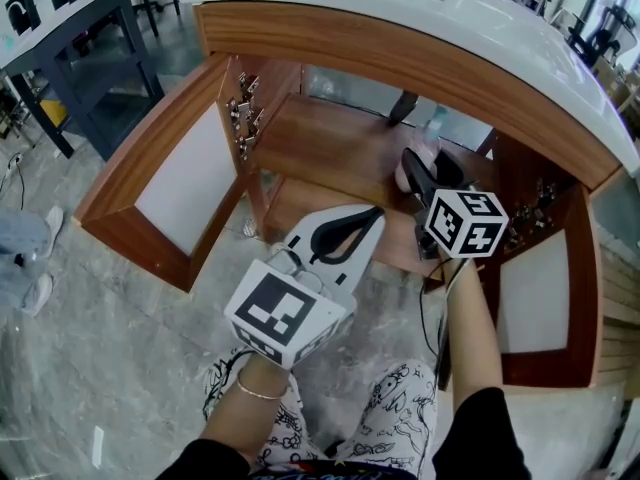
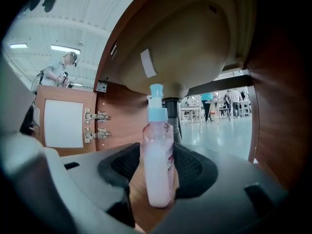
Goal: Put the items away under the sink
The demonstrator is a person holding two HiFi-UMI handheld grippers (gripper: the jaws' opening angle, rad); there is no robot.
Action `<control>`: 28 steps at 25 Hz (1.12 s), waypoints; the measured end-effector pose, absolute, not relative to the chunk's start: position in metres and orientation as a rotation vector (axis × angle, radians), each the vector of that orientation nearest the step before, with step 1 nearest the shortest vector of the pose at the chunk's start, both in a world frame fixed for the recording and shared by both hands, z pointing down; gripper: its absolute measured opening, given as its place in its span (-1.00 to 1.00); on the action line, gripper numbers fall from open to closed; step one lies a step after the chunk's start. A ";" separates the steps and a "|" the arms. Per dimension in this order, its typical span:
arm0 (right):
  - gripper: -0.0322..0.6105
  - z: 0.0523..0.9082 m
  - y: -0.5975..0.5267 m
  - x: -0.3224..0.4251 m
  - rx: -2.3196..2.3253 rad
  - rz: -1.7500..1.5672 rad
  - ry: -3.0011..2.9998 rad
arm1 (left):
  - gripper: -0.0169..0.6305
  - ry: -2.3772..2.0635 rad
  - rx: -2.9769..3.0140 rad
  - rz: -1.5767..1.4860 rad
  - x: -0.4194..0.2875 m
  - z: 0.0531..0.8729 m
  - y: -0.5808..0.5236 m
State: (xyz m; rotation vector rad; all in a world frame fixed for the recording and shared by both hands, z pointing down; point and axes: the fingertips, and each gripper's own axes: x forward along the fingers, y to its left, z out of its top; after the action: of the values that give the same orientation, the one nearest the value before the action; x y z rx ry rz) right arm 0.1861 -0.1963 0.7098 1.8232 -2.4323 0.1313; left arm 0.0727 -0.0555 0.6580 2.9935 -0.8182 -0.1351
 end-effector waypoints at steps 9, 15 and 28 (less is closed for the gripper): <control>-0.23 0.702 -0.182 0.189 1.832 0.128 -2.453 | -0.92 -0.816 3.006 -0.119 0.079 0.656 -0.050; -0.23 0.698 -0.172 0.186 1.817 0.172 -2.501 | -0.92 -0.826 3.009 -0.105 0.079 0.658 -0.046; -0.47 0.688 -0.151 0.185 1.809 0.165 -2.575 | -0.92 -0.862 3.021 -0.072 0.075 0.659 -0.037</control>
State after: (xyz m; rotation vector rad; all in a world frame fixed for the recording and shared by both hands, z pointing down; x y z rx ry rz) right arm 0.1851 -0.1514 0.6875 1.8093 -2.5752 0.1651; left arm 0.0749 -0.0372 0.6588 3.0214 -0.8615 -0.0717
